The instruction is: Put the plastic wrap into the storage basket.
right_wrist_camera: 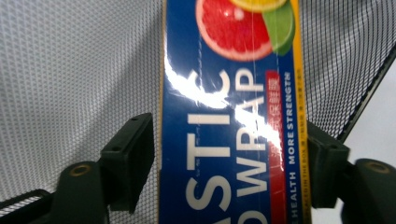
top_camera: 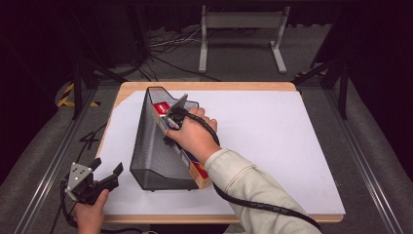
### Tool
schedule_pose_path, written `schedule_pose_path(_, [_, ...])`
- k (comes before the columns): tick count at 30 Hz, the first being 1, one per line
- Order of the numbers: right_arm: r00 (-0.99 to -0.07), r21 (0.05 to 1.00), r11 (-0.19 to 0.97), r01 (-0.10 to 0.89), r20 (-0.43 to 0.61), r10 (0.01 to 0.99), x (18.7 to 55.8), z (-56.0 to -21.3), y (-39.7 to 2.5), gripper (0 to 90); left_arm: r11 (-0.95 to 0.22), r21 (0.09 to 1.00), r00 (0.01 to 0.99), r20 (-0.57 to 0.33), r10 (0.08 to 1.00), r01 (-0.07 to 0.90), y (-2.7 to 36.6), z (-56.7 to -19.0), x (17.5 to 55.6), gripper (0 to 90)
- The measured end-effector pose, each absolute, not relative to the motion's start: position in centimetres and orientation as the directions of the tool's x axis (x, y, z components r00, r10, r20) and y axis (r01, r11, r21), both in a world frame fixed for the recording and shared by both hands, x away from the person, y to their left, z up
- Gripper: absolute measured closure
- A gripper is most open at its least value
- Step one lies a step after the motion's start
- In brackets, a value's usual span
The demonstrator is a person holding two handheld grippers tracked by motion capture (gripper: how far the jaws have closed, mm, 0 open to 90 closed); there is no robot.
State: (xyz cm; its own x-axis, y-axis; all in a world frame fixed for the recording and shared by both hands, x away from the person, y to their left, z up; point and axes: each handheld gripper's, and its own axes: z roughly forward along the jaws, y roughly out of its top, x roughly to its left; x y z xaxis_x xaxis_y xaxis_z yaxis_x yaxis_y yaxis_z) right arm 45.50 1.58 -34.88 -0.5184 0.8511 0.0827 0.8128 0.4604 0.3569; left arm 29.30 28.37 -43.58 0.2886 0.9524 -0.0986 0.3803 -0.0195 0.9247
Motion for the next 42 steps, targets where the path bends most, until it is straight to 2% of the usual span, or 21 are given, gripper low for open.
schedule_pose_path(6, [-0.54, 0.392, 0.466, 0.793, 0.099, 0.836, 45.2, -34.2, 1.1, 24.2, -0.017, 0.925, 0.285, -0.099, 0.953, 0.38, 28.3, -43.6, 29.3, 20.6])
schedule_pose_path(14, [-0.559, 0.414, 0.471, 0.779, 0.119, 0.821, 44.8, -33.6, 0.3, 23.6, -0.019, 0.924, 0.284, -0.098, 0.954, 0.381, 28.3, -43.6, 29.4, 20.6])
schedule_pose_path(15, [-0.56, 0.409, 0.473, 0.781, 0.121, 0.82, 44.7, -33.6, 0.1, 26.8, -0.018, 0.924, 0.283, -0.098, 0.954, 0.382, 28.3, -43.6, 29.4, 20.6])
schedule_pose_path(16, [-0.558, 0.394, 0.477, 0.785, 0.117, 0.822, 44.7, -33.6, 0.0, 34.5, -0.019, 0.924, 0.284, -0.098, 0.954, 0.382, 28.3, -43.6, 29.4, 20.6])
schedule_pose_path(17, [-0.558, 0.369, 0.491, 0.789, 0.099, 0.824, 44.5, -33.7, -0.1, 36.6, -0.017, 0.924, 0.283, -0.099, 0.954, 0.382, 28.3, -43.6, 29.3, 20.6])
schedule_pose_path(20, [-0.529, 0.375, 0.459, 0.806, 0.108, 0.841, 44.3, -33.8, -0.1, 39.2, -0.019, 0.925, 0.284, -0.097, 0.954, 0.379, 28.3, -43.6, 29.3, 20.6])
schedule_pose_path(23, [-0.5, 0.354, 0.449, 0.821, 0.063, 0.864, 44.0, -34.2, 0.2, 39.7, -0.017, 0.925, 0.281, -0.099, 0.955, 0.381, 28.3, -43.6, 29.4, 20.6])
schedule_pose_path(30, [-0.512, 0.366, 0.477, 0.799, -0.003, 0.859, 43.9, -34.4, 1.5, 39.5, -0.021, 0.925, 0.286, -0.096, 0.954, 0.38, 28.3, -43.6, 29.4, 20.6])
schedule_pose_path(36, [-0.511, 0.352, 0.476, 0.806, 0.008, 0.86, 44.3, -34.4, 1.6, 39.8, -0.02, 0.925, 0.285, -0.096, 0.954, 0.379, 28.3, -43.6, 29.4, 20.6])
schedule_pose_path(39, [-0.529, 0.373, 0.491, 0.787, 0.0, 0.849, 44.1, -34.5, 1.7, 39.0, -0.02, 0.925, 0.286, -0.096, 0.953, 0.379, 28.3, -43.6, 29.4, 20.6])
schedule_pose_path(42, [-0.545, 0.395, 0.488, 0.778, 0.037, 0.838, 44.1, -34.5, 1.0, 37.5, -0.019, 0.925, 0.285, -0.097, 0.953, 0.38, 28.4, -43.6, 29.4, 20.6])
